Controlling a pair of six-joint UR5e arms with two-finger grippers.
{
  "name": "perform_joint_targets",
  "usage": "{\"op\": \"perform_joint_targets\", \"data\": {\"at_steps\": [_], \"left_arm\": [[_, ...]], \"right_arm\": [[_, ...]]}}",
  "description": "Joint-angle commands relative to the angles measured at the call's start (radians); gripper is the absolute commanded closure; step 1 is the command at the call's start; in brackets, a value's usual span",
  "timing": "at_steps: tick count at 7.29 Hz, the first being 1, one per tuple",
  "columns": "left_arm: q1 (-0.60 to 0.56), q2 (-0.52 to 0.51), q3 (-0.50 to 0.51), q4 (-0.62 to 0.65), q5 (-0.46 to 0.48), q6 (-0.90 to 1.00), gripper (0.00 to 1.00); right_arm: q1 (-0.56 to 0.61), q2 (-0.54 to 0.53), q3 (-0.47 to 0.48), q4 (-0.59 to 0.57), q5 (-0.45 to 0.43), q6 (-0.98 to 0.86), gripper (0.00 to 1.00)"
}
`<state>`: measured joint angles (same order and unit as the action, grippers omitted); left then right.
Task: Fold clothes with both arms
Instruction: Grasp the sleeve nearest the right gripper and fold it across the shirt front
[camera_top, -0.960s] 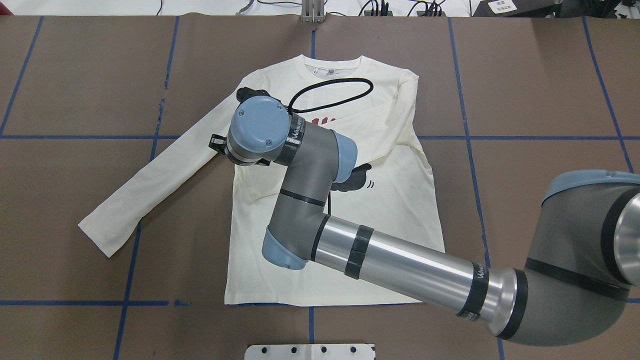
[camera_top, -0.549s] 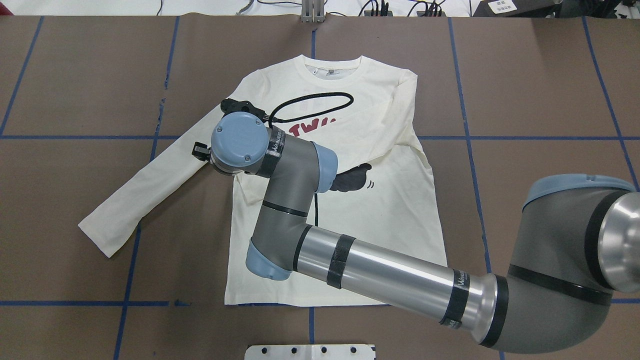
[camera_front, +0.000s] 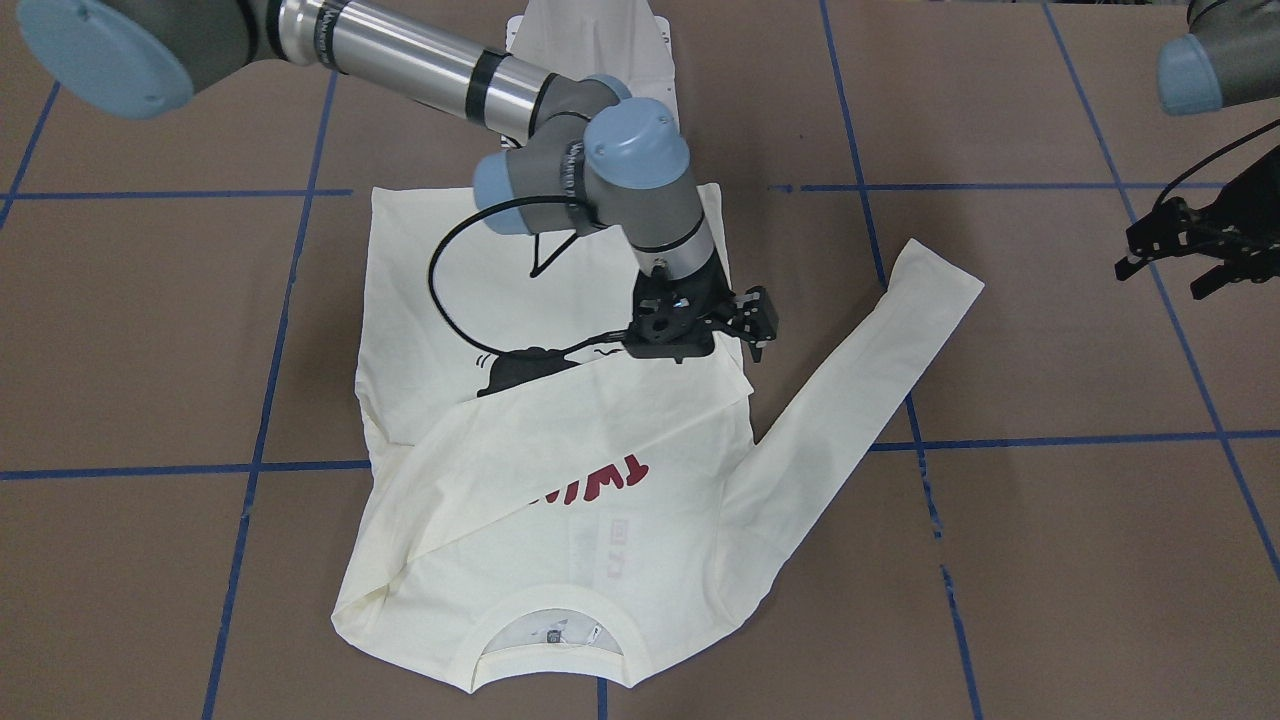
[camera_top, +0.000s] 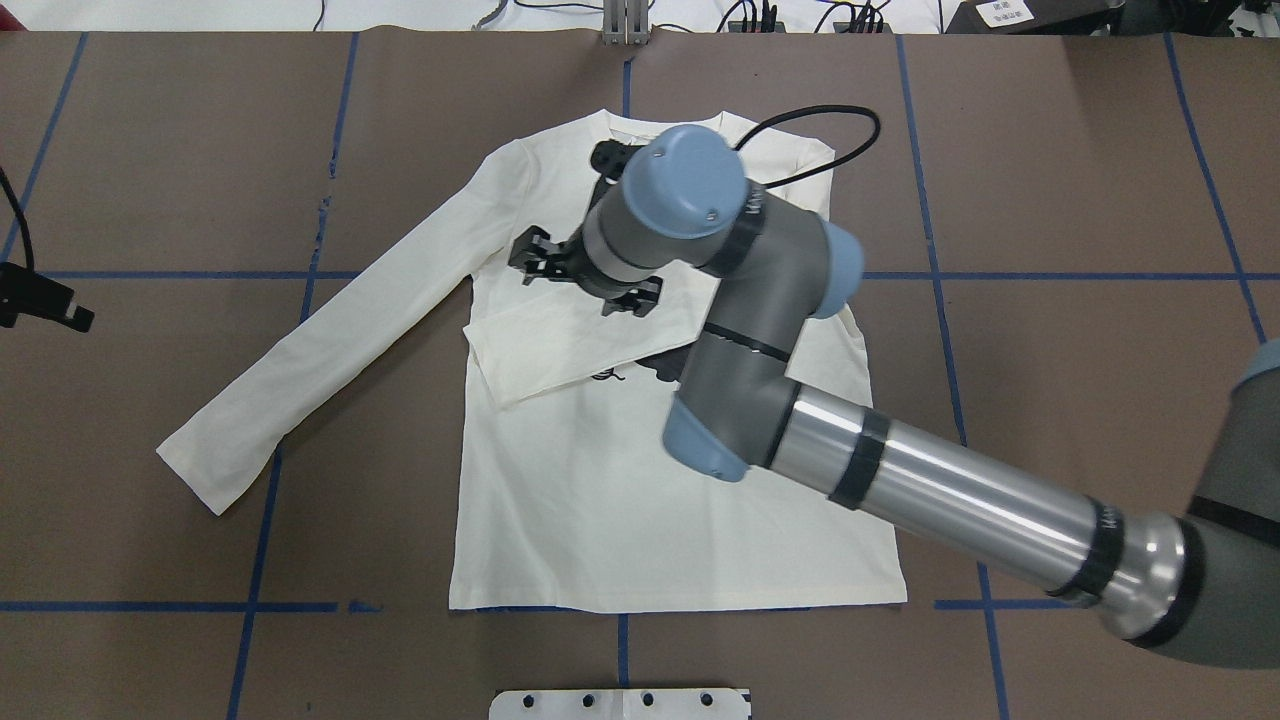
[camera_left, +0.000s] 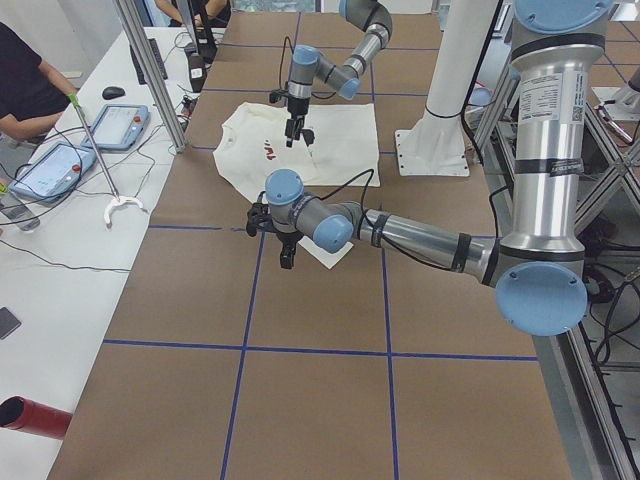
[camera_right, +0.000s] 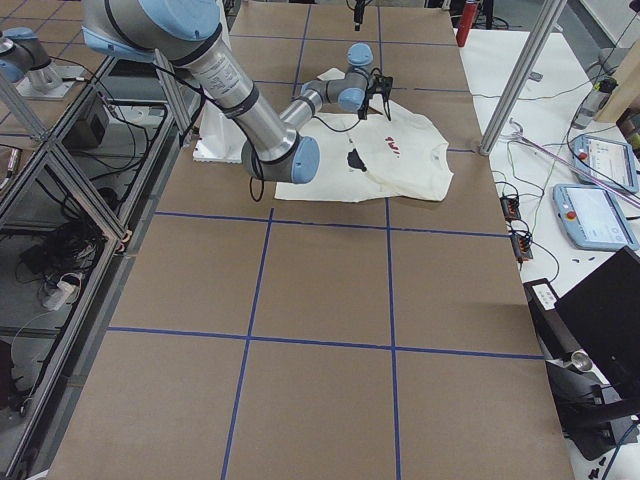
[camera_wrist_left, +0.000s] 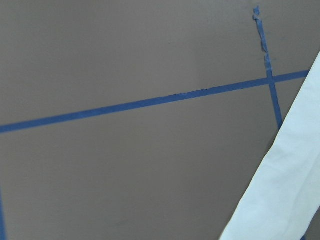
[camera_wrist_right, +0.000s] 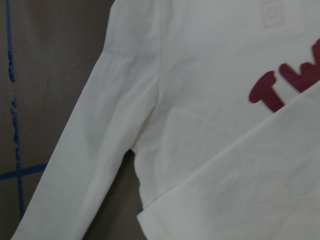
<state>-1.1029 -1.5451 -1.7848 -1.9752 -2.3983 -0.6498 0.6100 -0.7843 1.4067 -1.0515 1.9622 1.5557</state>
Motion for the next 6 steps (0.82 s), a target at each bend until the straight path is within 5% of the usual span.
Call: {"op": "perform_joint_targets", "data": {"at_steps": [1,3,6], "left_arm": [[0.17,0.002,0.069,-0.152,0.043,-0.317,0.19],[0.208,0.0,0.126,-0.18,0.064,-0.396,0.37],[0.255,-0.001,0.139,-0.175,0.071,-0.398,0.37]], "right_arm": [[0.152,-0.31,0.301,-0.004,0.146,-0.05,0.01],[0.252,-0.424,0.324,-0.002,0.225,-0.179,0.0],[0.254,-0.432,0.319,-0.002,0.221,-0.191,0.0]]}}
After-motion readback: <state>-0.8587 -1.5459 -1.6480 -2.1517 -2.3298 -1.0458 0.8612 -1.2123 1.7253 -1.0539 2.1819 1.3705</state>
